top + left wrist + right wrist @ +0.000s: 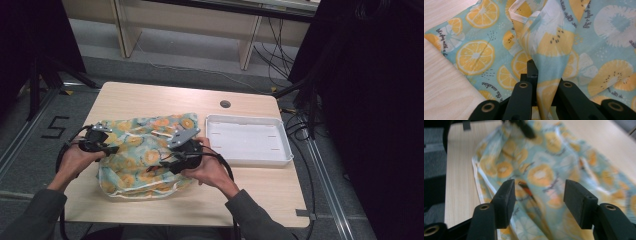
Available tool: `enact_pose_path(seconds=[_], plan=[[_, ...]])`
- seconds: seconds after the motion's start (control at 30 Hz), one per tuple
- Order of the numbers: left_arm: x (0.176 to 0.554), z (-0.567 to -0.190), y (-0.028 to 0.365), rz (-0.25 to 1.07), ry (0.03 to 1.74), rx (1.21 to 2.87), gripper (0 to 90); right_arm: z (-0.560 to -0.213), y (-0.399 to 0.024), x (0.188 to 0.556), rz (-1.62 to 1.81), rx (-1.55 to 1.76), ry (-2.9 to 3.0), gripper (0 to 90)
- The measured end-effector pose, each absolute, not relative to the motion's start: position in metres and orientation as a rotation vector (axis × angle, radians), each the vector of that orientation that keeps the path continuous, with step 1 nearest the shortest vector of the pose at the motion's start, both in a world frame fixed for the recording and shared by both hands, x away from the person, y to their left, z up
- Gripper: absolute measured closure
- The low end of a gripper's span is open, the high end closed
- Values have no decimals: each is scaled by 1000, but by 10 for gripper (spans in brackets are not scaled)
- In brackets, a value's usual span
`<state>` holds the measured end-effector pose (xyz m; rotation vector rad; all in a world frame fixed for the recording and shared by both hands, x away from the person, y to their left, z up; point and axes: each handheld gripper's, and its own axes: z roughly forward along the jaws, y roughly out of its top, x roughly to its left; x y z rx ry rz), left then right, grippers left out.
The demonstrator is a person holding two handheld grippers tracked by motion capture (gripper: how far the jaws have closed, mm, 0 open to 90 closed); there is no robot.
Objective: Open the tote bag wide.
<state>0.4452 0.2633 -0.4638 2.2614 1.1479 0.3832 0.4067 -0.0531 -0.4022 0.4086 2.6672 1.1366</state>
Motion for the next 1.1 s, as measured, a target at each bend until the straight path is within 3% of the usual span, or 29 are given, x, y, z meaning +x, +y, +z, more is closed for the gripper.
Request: enact_pose_path(seconds=[0.13, 0.27, 0.7, 0.73, 0.9, 0.97, 1.0, 1.1], plan=[[445, -467, 261, 408, 1152, 2200, 848, -430, -44, 419, 993, 447, 2708, 405], [445, -464, 265, 365, 1148, 2255, 842, -452, -50, 431, 759, 425, 2705, 370], [445, -470, 266, 407, 1140, 2228, 828, -469, -56, 435, 606, 441, 2667, 318], [444, -472, 264, 409, 1153, 2200, 826, -470, -56, 435, 599, 444, 2659, 338], [444, -473, 266, 406, 1133, 2242, 794, -469, -60, 443, 672, 447, 2659, 831], [441, -471, 265, 398, 1162, 2197, 740, -464, -65, 445, 736, 467, 2680, 899], [440, -464, 269, 376, 1135, 2264, 705, -463, -67, 446, 758, 467, 2681, 900], [430, -450, 268, 420, 1166, 2180, 573, -457, -74, 444, 818, 493, 2676, 900]])
